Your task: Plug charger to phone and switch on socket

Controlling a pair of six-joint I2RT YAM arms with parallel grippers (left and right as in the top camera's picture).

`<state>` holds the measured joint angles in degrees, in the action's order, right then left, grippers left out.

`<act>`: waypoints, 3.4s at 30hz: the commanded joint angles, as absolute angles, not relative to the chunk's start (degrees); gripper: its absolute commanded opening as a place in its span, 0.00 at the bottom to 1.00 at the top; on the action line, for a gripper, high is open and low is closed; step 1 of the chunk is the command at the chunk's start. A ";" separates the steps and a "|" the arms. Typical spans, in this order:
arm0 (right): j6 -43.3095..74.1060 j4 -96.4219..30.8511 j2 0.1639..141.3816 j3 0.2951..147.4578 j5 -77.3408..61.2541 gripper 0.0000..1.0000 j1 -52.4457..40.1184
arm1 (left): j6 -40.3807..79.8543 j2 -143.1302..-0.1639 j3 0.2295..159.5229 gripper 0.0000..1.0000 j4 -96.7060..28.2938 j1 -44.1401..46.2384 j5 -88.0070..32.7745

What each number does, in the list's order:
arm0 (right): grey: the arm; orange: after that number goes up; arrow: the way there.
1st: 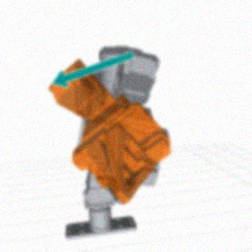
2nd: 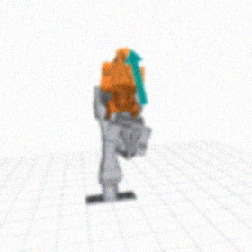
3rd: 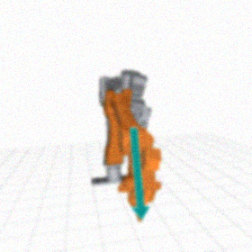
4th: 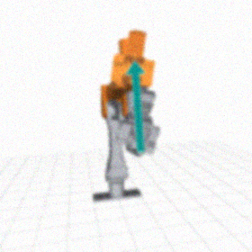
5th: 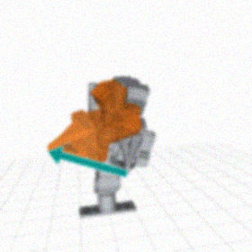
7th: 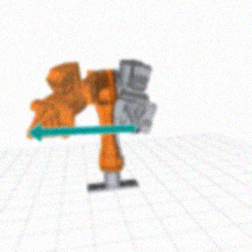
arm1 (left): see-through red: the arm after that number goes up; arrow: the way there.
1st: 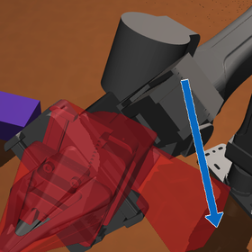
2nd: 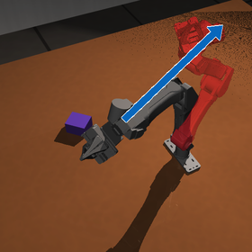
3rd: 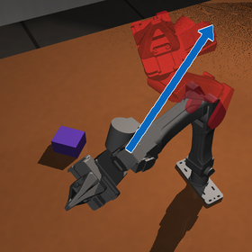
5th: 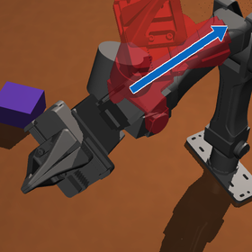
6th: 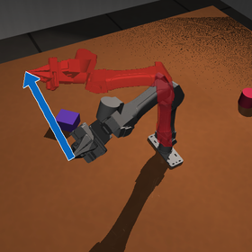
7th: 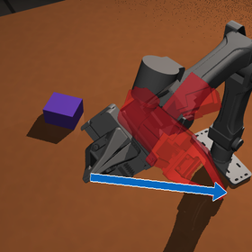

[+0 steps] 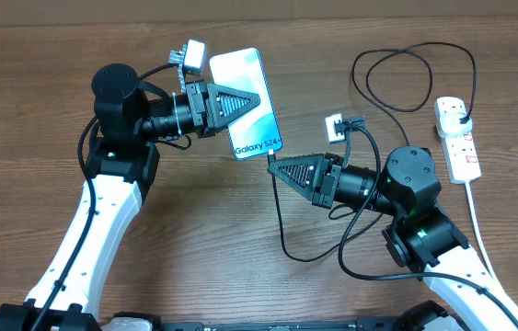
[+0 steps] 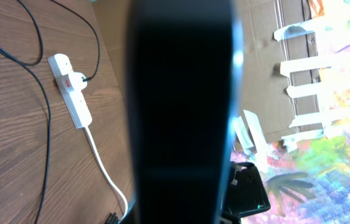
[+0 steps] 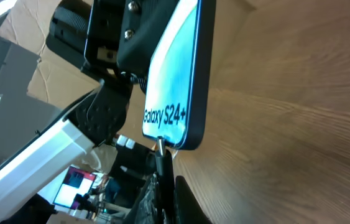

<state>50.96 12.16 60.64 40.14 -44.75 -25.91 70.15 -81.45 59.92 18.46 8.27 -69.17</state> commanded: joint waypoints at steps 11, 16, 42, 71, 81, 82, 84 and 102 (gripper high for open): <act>51.51 10.98 61.19 40.45 -46.35 0.04 -25.76 | 70.89 -80.36 60.80 0.04 19.18 9.02 -68.42; 53.82 11.09 61.19 40.45 -46.00 0.04 -25.80 | 70.67 -80.36 60.80 0.04 19.59 9.02 -68.27; 53.80 12.10 61.21 40.45 -49.58 0.04 -25.80 | 68.55 -80.36 60.80 0.04 19.57 9.78 -68.95; 53.82 12.34 61.32 40.45 -48.58 0.04 -25.76 | 66.83 -80.36 60.80 0.04 19.57 10.11 -70.24; 53.84 12.32 61.32 40.45 -47.37 0.04 -25.76 | 69.52 -80.36 60.80 0.04 19.57 10.15 -70.89; 53.84 12.29 61.32 40.45 -47.18 0.04 -25.76 | 69.49 -80.36 60.80 0.04 19.57 10.15 -71.05; 54.11 12.29 61.32 40.45 -46.72 0.04 -25.76 | 69.45 -80.36 60.80 0.04 19.57 10.15 -71.55; 58.54 14.11 61.36 40.45 -43.92 0.04 -25.76 | 65.56 -80.36 60.80 0.04 19.57 10.17 -78.22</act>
<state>57.82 12.49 61.14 40.10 -49.23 -26.06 67.40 -81.45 59.92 19.33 9.78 -70.19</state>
